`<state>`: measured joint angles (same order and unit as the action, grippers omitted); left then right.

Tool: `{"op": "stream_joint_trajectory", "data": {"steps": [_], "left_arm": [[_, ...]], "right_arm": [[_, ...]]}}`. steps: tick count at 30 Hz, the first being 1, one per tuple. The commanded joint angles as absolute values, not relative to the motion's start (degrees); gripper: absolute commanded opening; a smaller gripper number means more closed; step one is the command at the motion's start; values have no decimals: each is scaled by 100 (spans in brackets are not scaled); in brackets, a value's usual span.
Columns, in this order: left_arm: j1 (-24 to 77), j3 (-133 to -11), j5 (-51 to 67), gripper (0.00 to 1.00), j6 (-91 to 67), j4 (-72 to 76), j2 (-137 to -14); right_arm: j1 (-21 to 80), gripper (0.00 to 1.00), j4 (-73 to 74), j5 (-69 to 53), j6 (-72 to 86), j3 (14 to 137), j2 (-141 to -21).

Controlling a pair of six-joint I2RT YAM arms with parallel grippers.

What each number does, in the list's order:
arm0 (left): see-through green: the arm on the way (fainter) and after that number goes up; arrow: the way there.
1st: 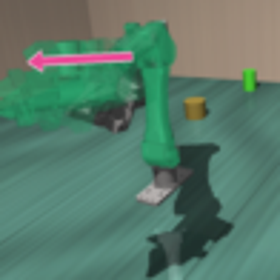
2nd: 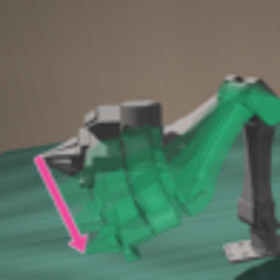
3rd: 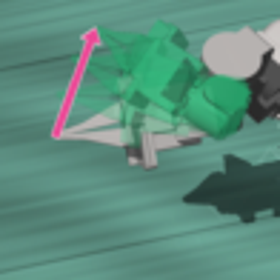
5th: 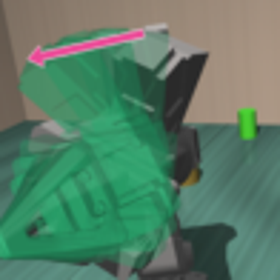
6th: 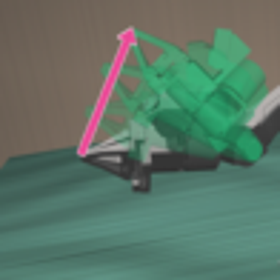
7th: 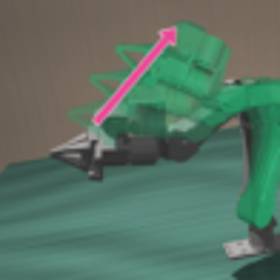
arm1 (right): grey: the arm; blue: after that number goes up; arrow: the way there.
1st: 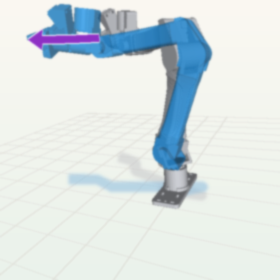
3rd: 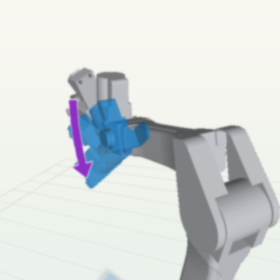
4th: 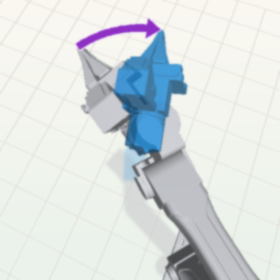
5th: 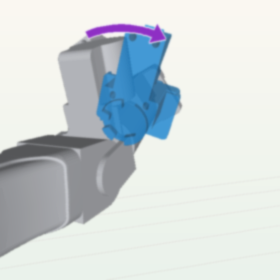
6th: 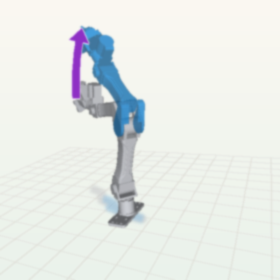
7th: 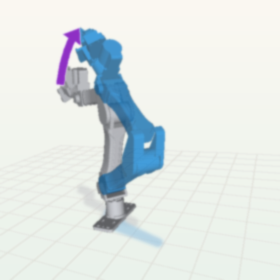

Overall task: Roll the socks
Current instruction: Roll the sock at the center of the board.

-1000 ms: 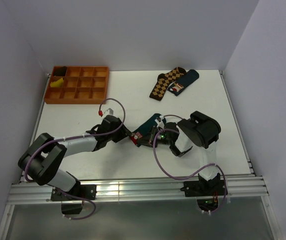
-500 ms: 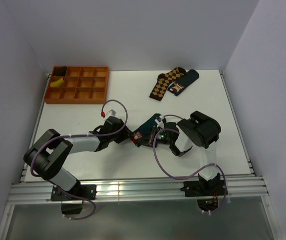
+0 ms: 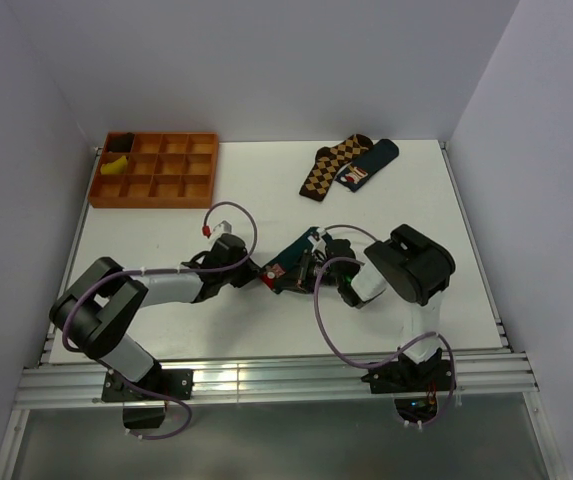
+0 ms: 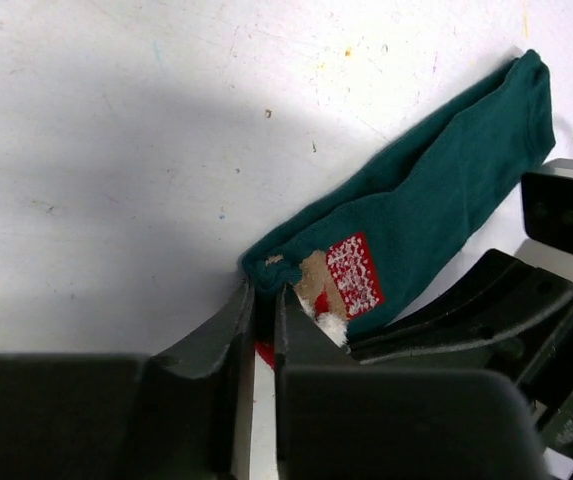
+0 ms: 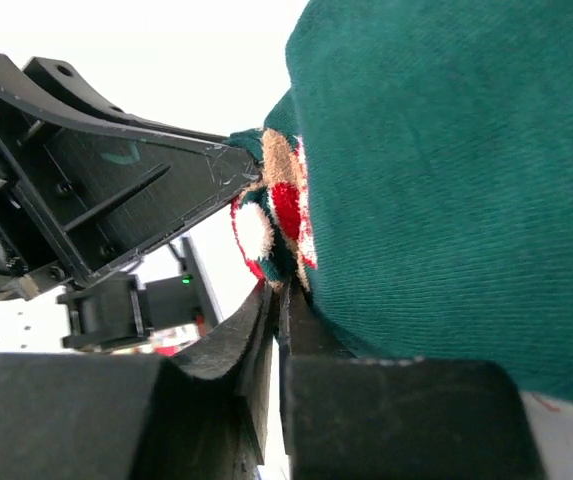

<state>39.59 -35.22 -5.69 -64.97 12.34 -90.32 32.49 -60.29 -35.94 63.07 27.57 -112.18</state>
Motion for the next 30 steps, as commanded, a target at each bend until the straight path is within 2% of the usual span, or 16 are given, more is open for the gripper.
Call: {"op": "stream_joint_trajectory", "data": {"steps": [1, 5, 6, 11, 12, 13, 19, 30], "left_arm": [[3990, -3726, -739, 10, -6425, 633, -9263], [4016, -3911, -685, 0, -6285, 466, -9325], [4017, -3955, -703, 0, -6249, 414, -9316], [4052, -4218, -905, 0, -6047, 18, -9237], [4060, -4245, -923, 0, -6021, -165, -9229], [4061, -4315, -949, 0, -6003, -237, -9211], [4096, -4508, -1072, 0, -5827, -527, -9211], [4096, -4860, -958, 0, -5678, -984, -9413]], "right_arm": [[3287, 9, -4519, -3059, 5381, 2733, -10943], [3585, 25, -3439, -2490, 4484, 3127, -10276], [3760, 32, -3193, -2296, 4291, 3207, -9961], [4323, 46, -1971, -864, 3157, 3594, -9133], [4481, 55, -1873, -435, 2894, 3630, -9036], [4552, 57, -1724, -257, 2761, 3647, -8844], [5061, 57, -1626, 938, 1733, 3797, -8552], [6152, 52, -2724, 1854, 177, 3524, -8595]]}}
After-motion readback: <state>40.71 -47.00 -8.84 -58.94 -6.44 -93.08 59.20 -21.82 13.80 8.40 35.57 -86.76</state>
